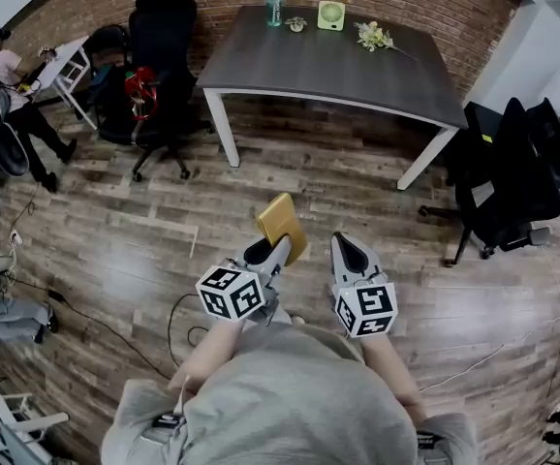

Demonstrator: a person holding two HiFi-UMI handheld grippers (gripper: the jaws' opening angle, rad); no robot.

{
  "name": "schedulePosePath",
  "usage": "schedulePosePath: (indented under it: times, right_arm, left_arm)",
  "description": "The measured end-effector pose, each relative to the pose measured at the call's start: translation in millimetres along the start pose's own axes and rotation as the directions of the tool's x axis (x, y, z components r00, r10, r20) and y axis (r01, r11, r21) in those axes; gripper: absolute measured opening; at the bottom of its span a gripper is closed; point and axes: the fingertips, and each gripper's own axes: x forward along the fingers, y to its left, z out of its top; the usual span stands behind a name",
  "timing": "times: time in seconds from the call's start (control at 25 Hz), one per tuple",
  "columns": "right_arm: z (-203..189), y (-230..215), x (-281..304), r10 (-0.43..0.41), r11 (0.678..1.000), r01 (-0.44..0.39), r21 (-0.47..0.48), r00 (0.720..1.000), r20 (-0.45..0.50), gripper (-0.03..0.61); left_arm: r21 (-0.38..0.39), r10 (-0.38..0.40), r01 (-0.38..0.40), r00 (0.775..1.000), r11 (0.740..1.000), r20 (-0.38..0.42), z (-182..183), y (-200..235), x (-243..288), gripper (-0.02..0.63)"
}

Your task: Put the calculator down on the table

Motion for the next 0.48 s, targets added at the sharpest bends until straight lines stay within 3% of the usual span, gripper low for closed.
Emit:
schedulePosePath:
  times: [0.48]
  right_arm:
    - [-3.5, -6.0, 4.4, 0.047, 0.998, -0.047, 0.041, 0.999, 0.013, 0.002]
  left_arm:
    - [-0.016, 0.027, -0.027, 0.999, 1.000, 0.018, -1.8, 2.3, 5.9, 0.089]
